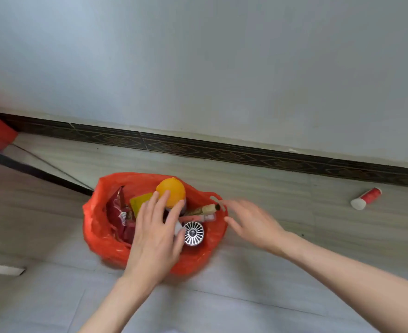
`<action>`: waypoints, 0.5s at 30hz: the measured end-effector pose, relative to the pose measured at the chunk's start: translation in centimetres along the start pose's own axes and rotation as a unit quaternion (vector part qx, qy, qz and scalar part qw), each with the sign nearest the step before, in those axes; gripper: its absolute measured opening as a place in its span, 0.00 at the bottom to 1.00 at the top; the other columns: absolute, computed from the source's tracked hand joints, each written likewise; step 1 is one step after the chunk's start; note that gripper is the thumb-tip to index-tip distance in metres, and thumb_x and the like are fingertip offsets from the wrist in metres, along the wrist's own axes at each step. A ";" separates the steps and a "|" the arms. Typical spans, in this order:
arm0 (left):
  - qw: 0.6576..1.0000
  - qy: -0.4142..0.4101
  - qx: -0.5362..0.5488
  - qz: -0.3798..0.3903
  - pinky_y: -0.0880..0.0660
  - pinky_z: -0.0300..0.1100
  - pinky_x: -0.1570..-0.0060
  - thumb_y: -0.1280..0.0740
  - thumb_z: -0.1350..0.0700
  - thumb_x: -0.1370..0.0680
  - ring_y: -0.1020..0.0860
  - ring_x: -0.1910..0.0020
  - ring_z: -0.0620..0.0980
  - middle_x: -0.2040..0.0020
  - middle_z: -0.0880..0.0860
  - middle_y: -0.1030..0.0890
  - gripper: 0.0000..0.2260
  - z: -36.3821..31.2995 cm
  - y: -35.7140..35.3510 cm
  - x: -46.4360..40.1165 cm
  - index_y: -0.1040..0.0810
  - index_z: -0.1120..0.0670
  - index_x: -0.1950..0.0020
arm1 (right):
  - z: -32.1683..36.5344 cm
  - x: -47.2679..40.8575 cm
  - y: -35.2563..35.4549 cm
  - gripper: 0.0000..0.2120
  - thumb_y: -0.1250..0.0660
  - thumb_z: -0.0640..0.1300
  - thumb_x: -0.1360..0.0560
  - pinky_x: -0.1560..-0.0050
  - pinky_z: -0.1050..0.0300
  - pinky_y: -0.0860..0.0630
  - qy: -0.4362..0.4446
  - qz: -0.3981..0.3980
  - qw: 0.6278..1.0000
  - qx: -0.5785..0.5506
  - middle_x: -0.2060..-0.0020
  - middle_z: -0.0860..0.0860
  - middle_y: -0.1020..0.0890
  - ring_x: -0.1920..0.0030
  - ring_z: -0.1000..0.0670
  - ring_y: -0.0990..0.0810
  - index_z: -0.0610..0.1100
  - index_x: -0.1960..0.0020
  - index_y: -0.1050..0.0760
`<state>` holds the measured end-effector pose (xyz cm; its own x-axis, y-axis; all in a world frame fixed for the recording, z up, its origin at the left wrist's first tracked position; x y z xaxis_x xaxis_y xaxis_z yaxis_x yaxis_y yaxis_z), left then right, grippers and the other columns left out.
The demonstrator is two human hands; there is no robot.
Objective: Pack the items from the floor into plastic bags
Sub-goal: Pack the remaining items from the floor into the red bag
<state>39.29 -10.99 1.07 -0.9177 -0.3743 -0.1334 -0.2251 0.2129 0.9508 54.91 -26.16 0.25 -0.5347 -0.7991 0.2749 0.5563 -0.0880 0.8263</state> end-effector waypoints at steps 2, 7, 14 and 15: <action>0.996 -0.078 -0.002 0.044 0.36 0.57 0.36 0.39 0.50 0.29 0.35 0.33 0.61 0.33 0.60 0.29 0.23 -4.1 -2.6 -1.1 0.31 0.53 0.35 | -4.6 1.8 2.2 0.21 0.42 0.46 0.22 0.33 0.53 0.35 -0.086 -0.024 0.996 -0.001 0.33 0.47 0.29 0.32 0.46 0.32 0.47 0.30 0.37; 0.961 -0.185 -0.046 0.202 0.23 0.53 0.50 0.21 0.48 0.47 0.23 0.41 0.61 0.40 0.60 0.22 0.39 -12.1 -10.4 -4.2 0.30 0.53 0.39 | -16.0 7.2 4.6 0.20 0.42 0.43 0.22 0.38 0.52 0.31 -0.269 -0.103 0.957 -0.036 0.36 0.42 0.28 0.36 0.42 0.28 0.42 0.31 0.35; 0.915 -0.208 -0.117 0.326 0.33 0.60 0.39 0.24 0.36 0.46 0.37 0.30 0.60 0.28 0.61 0.38 0.51 -15.7 -18.8 -8.1 0.35 0.53 0.29 | -28.6 8.1 5.1 0.20 0.42 0.45 0.22 0.43 0.49 0.31 -0.441 -0.174 0.880 -0.030 0.40 0.37 0.28 0.39 0.37 0.29 0.34 0.35 0.33; 0.914 -0.181 -0.112 0.347 0.43 0.61 0.32 0.27 0.37 0.38 0.49 0.26 0.60 0.26 0.59 0.54 0.50 -15.9 -19.7 -8.2 0.48 0.52 0.24 | -29.8 7.7 5.0 0.19 0.41 0.45 0.22 0.43 0.48 0.31 -0.454 -0.193 0.869 -0.037 0.41 0.36 0.27 0.40 0.36 0.29 0.33 0.37 0.33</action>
<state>56.49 -26.42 -12.12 -0.8715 0.1119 0.4774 0.4867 0.0799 0.8699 72.49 -50.48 -8.12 -0.9536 0.0947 0.2859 0.2447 -0.3097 0.9188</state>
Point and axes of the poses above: each hand's wrist, its own x-axis away from the middle knuckle, its own y-axis out of the back of the hand, z = x × y, the point moved 1 cm from there along -x, towards the middle knuckle
